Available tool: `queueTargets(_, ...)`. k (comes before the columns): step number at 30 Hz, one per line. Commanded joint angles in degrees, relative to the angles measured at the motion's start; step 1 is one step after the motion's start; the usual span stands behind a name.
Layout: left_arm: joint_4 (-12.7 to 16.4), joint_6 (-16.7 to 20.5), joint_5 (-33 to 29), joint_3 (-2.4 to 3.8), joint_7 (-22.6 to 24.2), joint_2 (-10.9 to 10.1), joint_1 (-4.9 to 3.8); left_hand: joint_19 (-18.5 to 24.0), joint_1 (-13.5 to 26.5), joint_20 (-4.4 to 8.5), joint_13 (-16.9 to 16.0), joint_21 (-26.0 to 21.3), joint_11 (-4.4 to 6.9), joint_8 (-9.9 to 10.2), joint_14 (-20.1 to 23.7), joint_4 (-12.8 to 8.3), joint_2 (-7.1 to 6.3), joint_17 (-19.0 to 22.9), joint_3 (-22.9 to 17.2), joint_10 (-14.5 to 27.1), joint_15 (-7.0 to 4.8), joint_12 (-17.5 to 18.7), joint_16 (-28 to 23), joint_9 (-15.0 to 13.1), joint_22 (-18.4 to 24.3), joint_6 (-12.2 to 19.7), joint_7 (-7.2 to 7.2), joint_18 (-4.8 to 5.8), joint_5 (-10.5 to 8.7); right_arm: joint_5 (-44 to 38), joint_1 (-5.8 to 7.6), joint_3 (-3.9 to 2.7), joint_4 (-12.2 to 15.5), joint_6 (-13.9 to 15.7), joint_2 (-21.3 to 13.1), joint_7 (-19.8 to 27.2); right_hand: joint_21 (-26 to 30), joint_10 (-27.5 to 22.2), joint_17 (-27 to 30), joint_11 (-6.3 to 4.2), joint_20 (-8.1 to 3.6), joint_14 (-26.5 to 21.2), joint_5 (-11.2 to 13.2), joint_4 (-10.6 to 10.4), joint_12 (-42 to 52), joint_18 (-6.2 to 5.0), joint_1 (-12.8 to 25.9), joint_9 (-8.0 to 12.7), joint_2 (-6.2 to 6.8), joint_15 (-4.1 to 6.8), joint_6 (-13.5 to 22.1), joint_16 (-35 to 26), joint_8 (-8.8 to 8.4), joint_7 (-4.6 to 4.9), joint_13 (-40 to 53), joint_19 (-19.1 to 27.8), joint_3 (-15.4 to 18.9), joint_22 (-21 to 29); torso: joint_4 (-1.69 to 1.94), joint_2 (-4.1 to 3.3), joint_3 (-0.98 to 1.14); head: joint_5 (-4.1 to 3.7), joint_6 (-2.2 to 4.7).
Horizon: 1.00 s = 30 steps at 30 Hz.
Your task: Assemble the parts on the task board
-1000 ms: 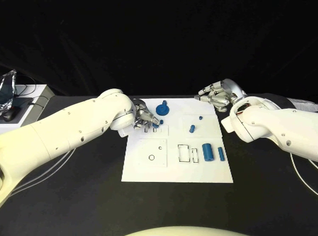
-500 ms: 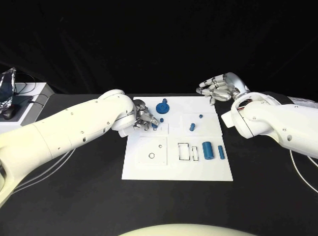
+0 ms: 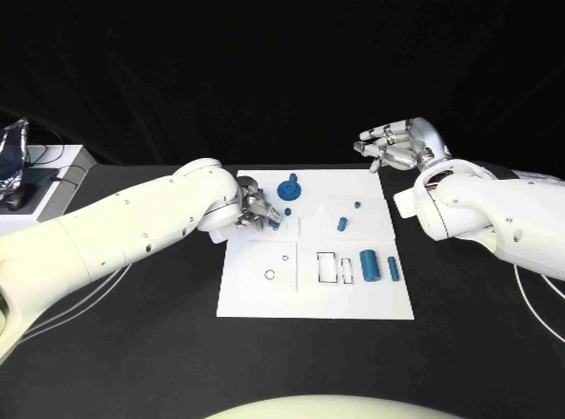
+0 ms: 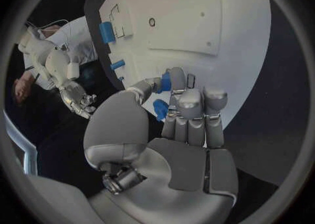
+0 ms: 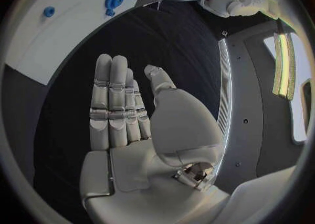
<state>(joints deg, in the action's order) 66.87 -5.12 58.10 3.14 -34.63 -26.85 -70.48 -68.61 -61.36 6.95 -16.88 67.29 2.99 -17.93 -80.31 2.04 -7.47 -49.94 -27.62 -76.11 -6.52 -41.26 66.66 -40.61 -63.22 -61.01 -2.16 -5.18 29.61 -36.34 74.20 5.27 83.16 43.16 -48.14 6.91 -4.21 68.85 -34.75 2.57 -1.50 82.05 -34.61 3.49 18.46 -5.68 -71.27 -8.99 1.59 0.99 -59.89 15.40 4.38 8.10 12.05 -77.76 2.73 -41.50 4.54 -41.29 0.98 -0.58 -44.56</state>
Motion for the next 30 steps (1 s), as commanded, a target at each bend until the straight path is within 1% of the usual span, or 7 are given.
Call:
queueTargets(1,0.4,-1.4,1.0,0.0,-0.3,-0.1,0.03,-0.4,-0.4,0.14,0.2,-0.1,1.38,0.2,-0.1,-7.0,0.45,0.0,-7.3,-1.6,-0.34,0.0,0.1,-13.1,-0.2,-2.7,2.24,1.1,0.21,2.5,0.03,-0.03,-0.1,0.9,0.0,3.2,-0.1,0.3,0.0,0.37,-0.02,0.6,0.1,0.4,-0.5,0.84,0.1,0.1,-0.42,-0.2,-0.2,-1.7,-0.17,0.17,-1.3,0.3,0.1,1.7,-0.01,-0.01,0.02,0.01,-0.07)
queueTargets(7,0.8,-1.7,1.3,-0.04,-0.3,-0.3,0.12,-0.3,-0.4,0.09,0.3,-0.2,1.33,0.3,0.0,-7.0,0.47,0.2,-7.3,-1.5,-0.3,-0.1,-0.1,-13.2,-0.2,-2.7,2.2,1.08,0.14,2.9,0.04,-0.03,-0.1,0.9,0.1,3.4,-0.5,0.1,-1.1,0.61,0.05,1.2,0.1,0.5,-0.5,1.0,0.2,0.4,-0.35,-0.37,0.3,-4.3,-0.33,0.4,-2.9,0.3,0.4,4.9,0.08,-0.01,0.0,0.02,0.03)
queueTargets(11,0.9,-1.8,1.4,-0.09,-0.2,-0.2,0.17,-0.3,-0.4,0.03,0.4,-0.3,1.31,0.3,0.0,-6.9,0.46,0.2,-7.3,-1.4,-0.28,-0.1,-0.1,-13.3,-0.2,-2.6,2.18,1.06,0.11,2.9,0.04,-0.03,-0.2,0.7,0.2,3.4,-1.0,-0.3,-1.6,0.75,0.18,1.4,0.2,0.8,-0.2,0.95,-0.2,0.3,-0.49,-0.49,0.6,-5.7,-0.09,0.5,-3.7,0.5,0.6,7.1,0.02,0.0,0.03,0.03,-0.01)
queueTargets(18,0.6,-2.0,2.0,-0.27,-0.1,0.0,0.36,-0.2,-0.7,-0.19,0.5,-0.5,1.24,0.3,0.1,-6.6,0.48,0.6,-7.2,-1.1,-0.21,-0.3,-0.4,-13.4,-0.2,-2.4,2.12,0.93,-0.14,3.0,0.04,-0.03,-0.4,0.1,0.3,3.6,-1.4,-0.2,-1.8,0.95,0.45,0.4,1.2,1.5,-1.4,1.06,-1.5,0.2,-0.76,-0.79,0.4,-6.9,-0.06,0.58,-5.8,1.7,0.6,8.6,-0.08,-0.04,0.02,0.16,0.01)
queueTargets(21,0.6,-2.0,2.1,-0.33,-0.1,0.0,0.42,-0.1,-0.8,-0.25,0.6,-0.6,1.22,0.3,0.1,-6.5,0.48,0.7,-7.1,-1.0,-0.19,-0.4,-0.4,-13.5,-0.2,-2.4,2.1,0.9,-0.24,3.0,0.04,-0.03,-0.4,-0.1,0.3,3.7,-0.9,-0.1,-0.9,1.21,0.8,-0.5,1.4,1.5,-2.8,1.14,-1.6,0.2,-0.83,-1.13,0.1,-8.1,-0.06,0.59,-7.2,2.8,0.4,9.4,-0.05,-0.05,0.04,0.21,0.0)
queueTargets(25,0.5,-2.1,2.4,-0.37,-0.2,0.0,0.45,-0.1,-1.1,-0.36,0.6,-0.7,1.19,0.4,0.1,-6.3,0.46,0.8,-6.8,-0.9,-0.16,-0.6,-0.5,-13.4,-0.3,-2.3,2.07,0.82,-0.33,3.0,0.04,-0.03,-0.4,-0.4,0.3,3.7,-0.7,1.4,2.5,1.5,1.32,-0.1,1.5,1.4,-6.5,1.0,-1.3,0.5,-0.66,-1.49,-0.1,-10.7,-0.31,0.69,-8.3,3.4,-0.2,12.0,-0.02,-0.06,0.07,0.2,-0.07)
queueTargets(30,0.7,-3.0,3.1,-0.4,-0.5,-0.1,0.47,0.0,-1.8,-0.61,0.6,-0.9,1.11,0.4,0.1,-5.9,0.32,1.2,-6.1,-0.4,-0.12,-0.9,-0.7,-13.5,-0.4,-2.0,1.98,0.65,-0.45,3.0,0.04,-0.03,-0.4,-0.6,0.2,3.7,-0.6,1.2,3.8,1.79,1.59,-0.8,1.5,1.4,-7.7,1.12,-1.4,0.7,-0.41,-1.87,0.6,-11.1,-0.35,0.97,-8.3,4.0,-0.2,13.4,0.02,-0.06,0.02,0.16,-0.28)
